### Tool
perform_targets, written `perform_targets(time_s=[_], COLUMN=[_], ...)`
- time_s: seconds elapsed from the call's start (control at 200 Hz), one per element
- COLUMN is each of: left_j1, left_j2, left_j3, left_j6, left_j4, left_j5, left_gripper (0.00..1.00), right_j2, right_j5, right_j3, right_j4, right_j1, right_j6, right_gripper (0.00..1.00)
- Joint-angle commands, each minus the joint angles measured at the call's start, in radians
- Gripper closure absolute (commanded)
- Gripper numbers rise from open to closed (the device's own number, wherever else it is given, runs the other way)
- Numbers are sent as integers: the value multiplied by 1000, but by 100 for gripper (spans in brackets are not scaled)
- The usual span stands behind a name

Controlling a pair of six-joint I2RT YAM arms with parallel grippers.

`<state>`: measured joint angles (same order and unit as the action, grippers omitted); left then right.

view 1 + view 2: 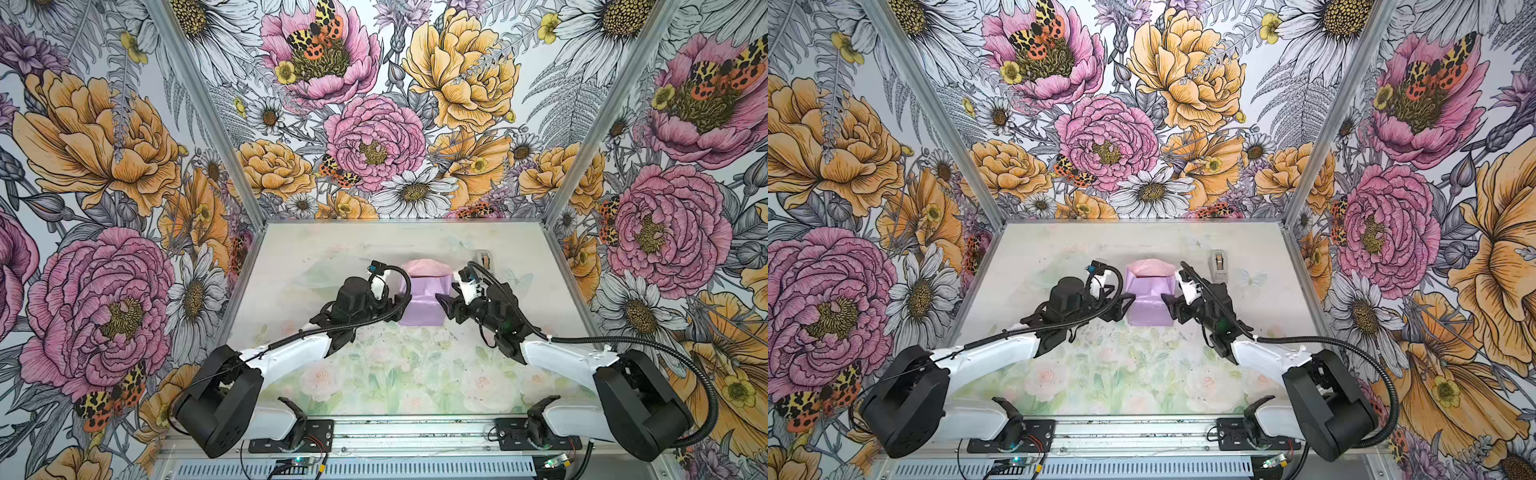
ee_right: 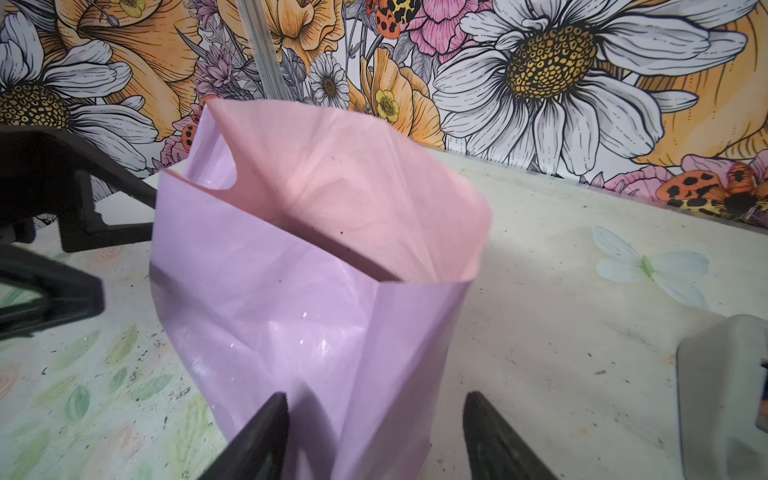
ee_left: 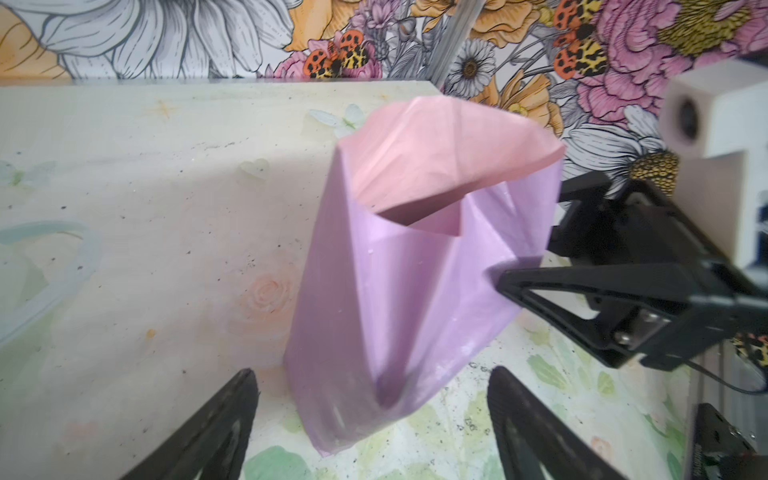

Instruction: Wrap the gift box in paper

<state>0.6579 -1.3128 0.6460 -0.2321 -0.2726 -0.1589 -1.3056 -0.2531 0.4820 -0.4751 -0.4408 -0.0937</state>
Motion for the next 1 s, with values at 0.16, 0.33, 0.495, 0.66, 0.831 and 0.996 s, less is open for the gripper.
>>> perform_targets(time_s=[0.16,0.33,0.495,0.66,0.831,0.996], left_j1=[11,-1,-20,-43,-44,-38], left_j2=[-36,-101,-154,-188,-211,-224], left_j3=[-13,29,55,62,60,49], left_j6=[21,-10,-52,-100,-117,-137], left_j4=[-56,-69,-62,-22,7,7], left_j5=[28,26,56,92,90,82], left_gripper=[12,12,12,12,12,13], right_j2=[-19,-14,-15,27,92,50], right_j5=[-34,-38,-57,-63,-70,-60], right_j3=[18,13,14,16,20,39], right_j4=[40,46,53,71,114,113], right_j1=[5,6,7,7,6,5], right_j6=[0,3,3,-6,-49,-88], right_gripper=[33,33,33,30,27,28])
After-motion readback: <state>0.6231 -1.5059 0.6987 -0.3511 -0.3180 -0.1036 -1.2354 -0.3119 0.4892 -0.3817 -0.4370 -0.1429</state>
